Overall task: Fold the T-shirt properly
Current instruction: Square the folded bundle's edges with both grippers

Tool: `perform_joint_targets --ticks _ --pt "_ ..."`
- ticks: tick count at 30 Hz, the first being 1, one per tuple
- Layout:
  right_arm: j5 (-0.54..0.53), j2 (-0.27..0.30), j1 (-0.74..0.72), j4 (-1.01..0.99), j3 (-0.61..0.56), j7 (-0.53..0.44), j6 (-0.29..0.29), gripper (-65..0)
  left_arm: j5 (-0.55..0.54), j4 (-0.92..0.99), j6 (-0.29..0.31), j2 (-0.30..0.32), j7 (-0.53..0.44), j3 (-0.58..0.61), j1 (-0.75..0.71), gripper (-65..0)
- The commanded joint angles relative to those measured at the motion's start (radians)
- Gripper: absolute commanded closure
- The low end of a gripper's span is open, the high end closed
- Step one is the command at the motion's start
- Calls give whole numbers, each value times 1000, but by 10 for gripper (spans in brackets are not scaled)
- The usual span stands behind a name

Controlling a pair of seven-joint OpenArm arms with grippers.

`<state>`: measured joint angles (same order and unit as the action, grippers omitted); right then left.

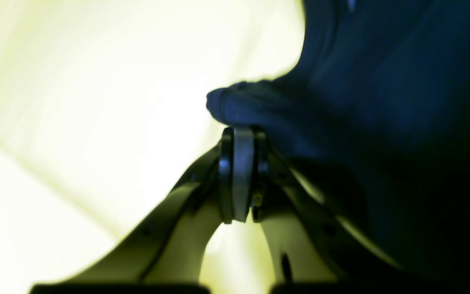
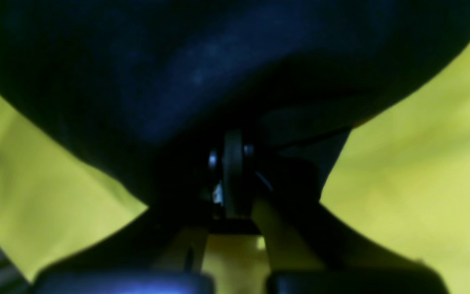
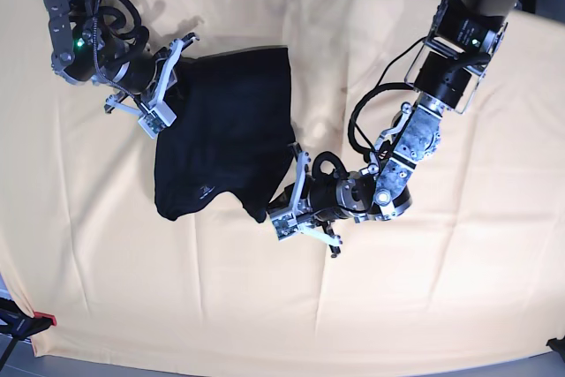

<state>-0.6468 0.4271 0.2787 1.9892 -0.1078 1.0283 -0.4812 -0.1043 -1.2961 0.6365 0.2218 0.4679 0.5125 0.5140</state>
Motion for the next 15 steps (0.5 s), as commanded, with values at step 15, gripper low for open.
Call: perform_joint_targets --ticks 15 --pt "-145 -50 114 255 412 -59 -32 0 -360 -152 -4 44 335 -93 127 0"
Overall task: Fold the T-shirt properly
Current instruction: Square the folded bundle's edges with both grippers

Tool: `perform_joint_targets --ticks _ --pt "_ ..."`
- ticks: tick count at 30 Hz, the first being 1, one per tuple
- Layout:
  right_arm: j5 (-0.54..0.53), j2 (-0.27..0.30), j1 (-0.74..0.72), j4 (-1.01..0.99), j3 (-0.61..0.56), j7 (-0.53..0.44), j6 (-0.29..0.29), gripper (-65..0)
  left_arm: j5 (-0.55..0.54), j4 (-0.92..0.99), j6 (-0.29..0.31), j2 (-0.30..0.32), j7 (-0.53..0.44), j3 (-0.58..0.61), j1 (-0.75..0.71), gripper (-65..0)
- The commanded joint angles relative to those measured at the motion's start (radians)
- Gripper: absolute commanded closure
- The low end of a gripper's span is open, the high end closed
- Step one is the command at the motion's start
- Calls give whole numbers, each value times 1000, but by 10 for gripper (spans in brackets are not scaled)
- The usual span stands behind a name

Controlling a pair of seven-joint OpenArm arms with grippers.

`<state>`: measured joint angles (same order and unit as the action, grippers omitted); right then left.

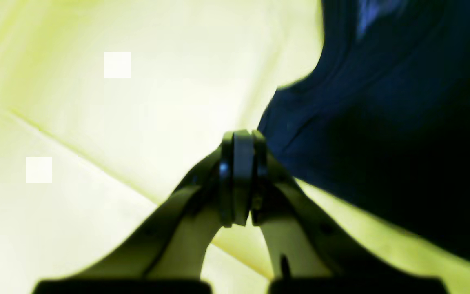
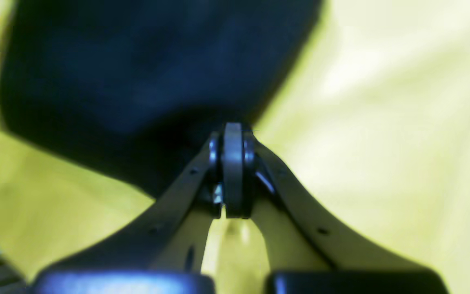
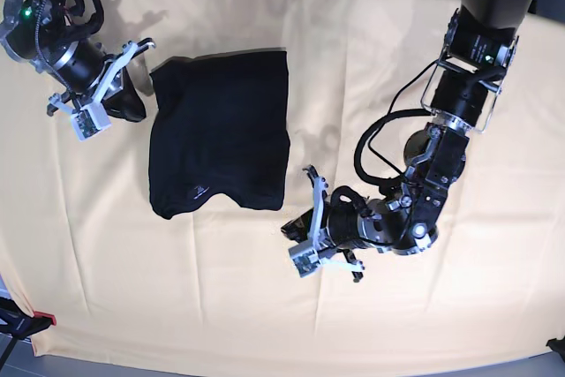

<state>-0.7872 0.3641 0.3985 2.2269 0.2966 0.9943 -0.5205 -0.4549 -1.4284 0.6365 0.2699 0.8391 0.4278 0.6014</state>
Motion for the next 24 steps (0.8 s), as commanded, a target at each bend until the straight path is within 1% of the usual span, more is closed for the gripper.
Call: perform_joint_targets --ticks 1,3,4,5,6,7,9,11,12,14,16,19,21,23,24 --pt "-60 13 -6 18 7 -25 -31 0 -83 -45 -2 -4 -2 -33 39 0" --pt "-170 12 -5 17 3 -21 -117 0 -268 -75 9 -4 90 -74 39 0" --pt "-220 12 -5 17 3 -14 -154 0 -365 -77 26 -4 137 -91 38 0" --pt "-260 11 -5 17 3 -13 -178 0 -457 -77 42 -4 177 -105 31 0" --pt "-280 6 -5 17 3 -13 -178 0 -533 -77 62 -4 204 -115 19 0" --pt "-287 -5 -5 16 3 -13 -178 0 -588 -77 62 -4 218 -118 3 0" --pt "-286 -35 -5 11 3 -14 -178 0 -633 -77 62 -13 225 -118 -35 0" --pt "-287 -61 -8 -3 2 -14 -178 0 -617 -77 62 -39 225 -118 -72 0" --pt "-285 -74 -12 -13 0 -14 -178 0 -593 -75 62 -56 224 -117 -87 0" --pt "-278 -98 -13 -33 -13 -14 -178 0 -531 -74 62 -84 212 -118 -111 0" --pt "-245 -121 -12 -55 -42 -13 -178 0 -448 -74 62 -99 173 -117 -134 0" --pt "-98 -141 -11 -119 -111 -14 -178 0 -298 -74 62 -101 87 -118 -164 0" --pt "-5 -139 -11 -180 -147 -26 -178 0 -212 -74 62 -100 68 -118 -175 0" --pt "59 -139 -10 -223 -154 -32 -178 0 -169 -72 62 -92 59 -117 -179 0" --pt "86 -138 -10 -232 -152 -32 -178 0 -154 -70 62 -82 40 -117 -182 0"
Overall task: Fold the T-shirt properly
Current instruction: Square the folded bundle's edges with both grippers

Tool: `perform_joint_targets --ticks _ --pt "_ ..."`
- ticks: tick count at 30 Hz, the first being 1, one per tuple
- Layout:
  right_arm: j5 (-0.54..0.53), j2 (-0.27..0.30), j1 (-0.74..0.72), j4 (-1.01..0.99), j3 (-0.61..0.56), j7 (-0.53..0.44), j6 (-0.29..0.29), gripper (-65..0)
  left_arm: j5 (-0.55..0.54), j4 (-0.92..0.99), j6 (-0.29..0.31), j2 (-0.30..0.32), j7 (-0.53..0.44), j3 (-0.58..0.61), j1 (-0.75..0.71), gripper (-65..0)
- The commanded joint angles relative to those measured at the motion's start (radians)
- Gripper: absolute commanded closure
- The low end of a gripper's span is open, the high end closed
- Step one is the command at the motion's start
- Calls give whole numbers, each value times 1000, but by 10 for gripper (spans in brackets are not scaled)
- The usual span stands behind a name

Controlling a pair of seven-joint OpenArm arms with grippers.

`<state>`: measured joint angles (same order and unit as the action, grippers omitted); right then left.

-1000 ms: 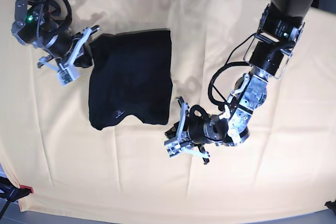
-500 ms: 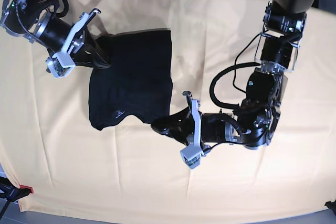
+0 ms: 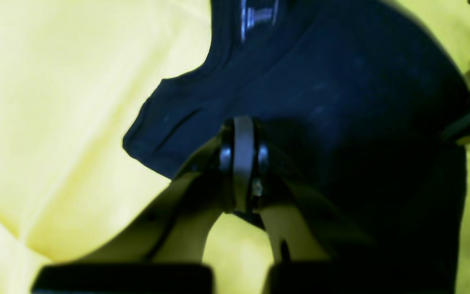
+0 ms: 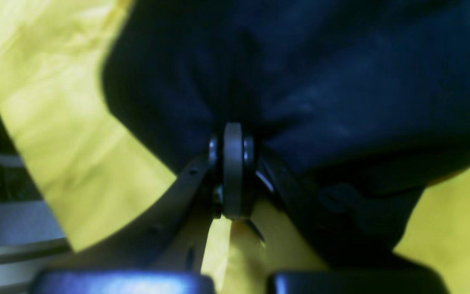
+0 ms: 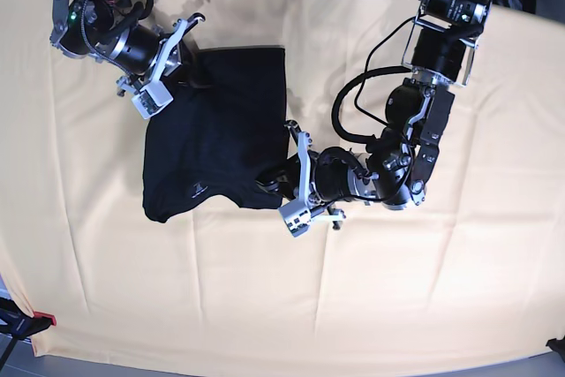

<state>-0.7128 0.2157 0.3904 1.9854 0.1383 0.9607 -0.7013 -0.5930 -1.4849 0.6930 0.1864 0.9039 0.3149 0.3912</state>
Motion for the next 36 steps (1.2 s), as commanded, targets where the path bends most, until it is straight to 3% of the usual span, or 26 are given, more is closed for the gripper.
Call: perform_joint_targets --ticks 1,8,14,18,22,25,29,33,36 --pt "39 11 -1 10 11 4 3 0 8 -12 5 14 -56 -5 20 0" --pt "58 20 26 11 91 13 22 0 177 51 5 83 -235 -5 -69 0" --pt "-19 20 28 45 112 59 9 0 165 72 5 117 -234 -5 -62 0" --pt "-121 20 28 159 151 76 10 0 16 -20 5 157 -104 -19 -43 0" --pt "-273 20 28 288 241 74 8 0 -200 -154 5 166 67 -96 -42 0" --pt "-414 19 29 341 311 102 3 0 -422 -222 5 166 216 -177 -48 0" --pt "-631 14 46 355 391 221 3 0 -719 -299 5 166 380 -281 -104 0" --pt "-765 14 87 356 444 311 3 0 -876 -367 5 166 468 -359 -204 0" --pt "-771 14 127 356 486 354 3 0 -891 -422 5 166 492 -424 -290 0"
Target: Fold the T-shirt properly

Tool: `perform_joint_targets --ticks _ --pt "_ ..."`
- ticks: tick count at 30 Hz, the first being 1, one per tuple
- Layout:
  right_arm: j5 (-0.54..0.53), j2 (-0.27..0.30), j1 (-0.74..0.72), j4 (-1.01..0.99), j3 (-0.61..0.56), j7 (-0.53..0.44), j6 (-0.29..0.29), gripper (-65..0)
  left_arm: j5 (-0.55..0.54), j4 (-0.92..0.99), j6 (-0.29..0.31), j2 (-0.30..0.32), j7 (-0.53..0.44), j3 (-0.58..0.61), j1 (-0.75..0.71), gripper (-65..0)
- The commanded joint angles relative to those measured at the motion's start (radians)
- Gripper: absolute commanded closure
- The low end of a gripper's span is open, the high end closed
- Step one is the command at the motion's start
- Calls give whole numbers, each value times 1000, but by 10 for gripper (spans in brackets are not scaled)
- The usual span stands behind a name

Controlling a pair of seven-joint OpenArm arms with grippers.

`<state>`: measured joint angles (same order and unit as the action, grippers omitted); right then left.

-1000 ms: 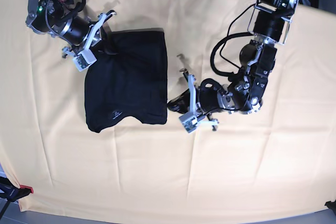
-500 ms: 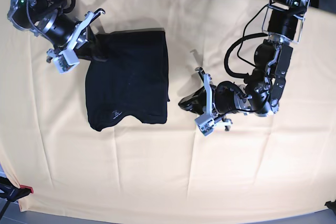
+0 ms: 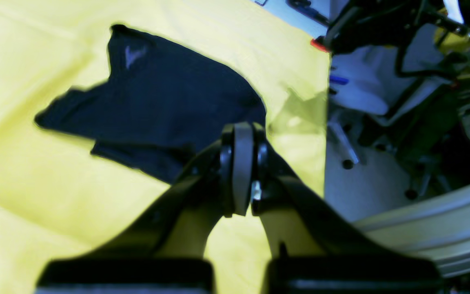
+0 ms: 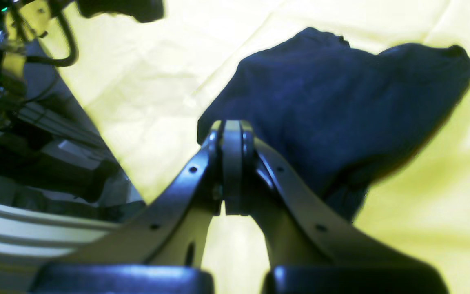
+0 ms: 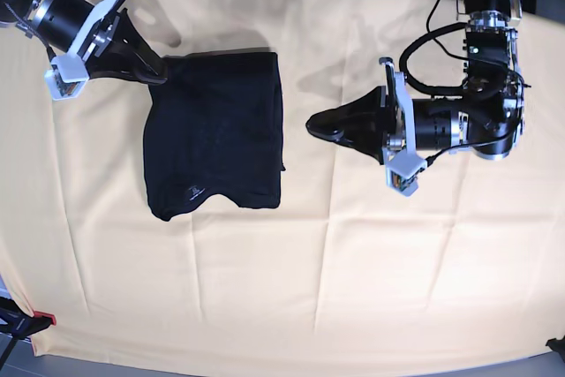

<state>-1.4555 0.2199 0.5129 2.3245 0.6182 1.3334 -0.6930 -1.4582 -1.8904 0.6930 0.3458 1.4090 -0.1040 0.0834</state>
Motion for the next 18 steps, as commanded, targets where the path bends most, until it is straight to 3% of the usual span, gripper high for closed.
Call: perform_joint_targets --ticks 1,12,18 --pt "-28 10 21 17 24 -9 -5 0 -25 -37 5 6 -13 -27 -12 0" --pt "-28 10 283 18 288 34 -5 0 -25 -308 5 94 -13 -253 -477 0" --pt "-28 10 417 18 412 63 -5 0 -25 -455 -34 95 -13 -406 -779 0"
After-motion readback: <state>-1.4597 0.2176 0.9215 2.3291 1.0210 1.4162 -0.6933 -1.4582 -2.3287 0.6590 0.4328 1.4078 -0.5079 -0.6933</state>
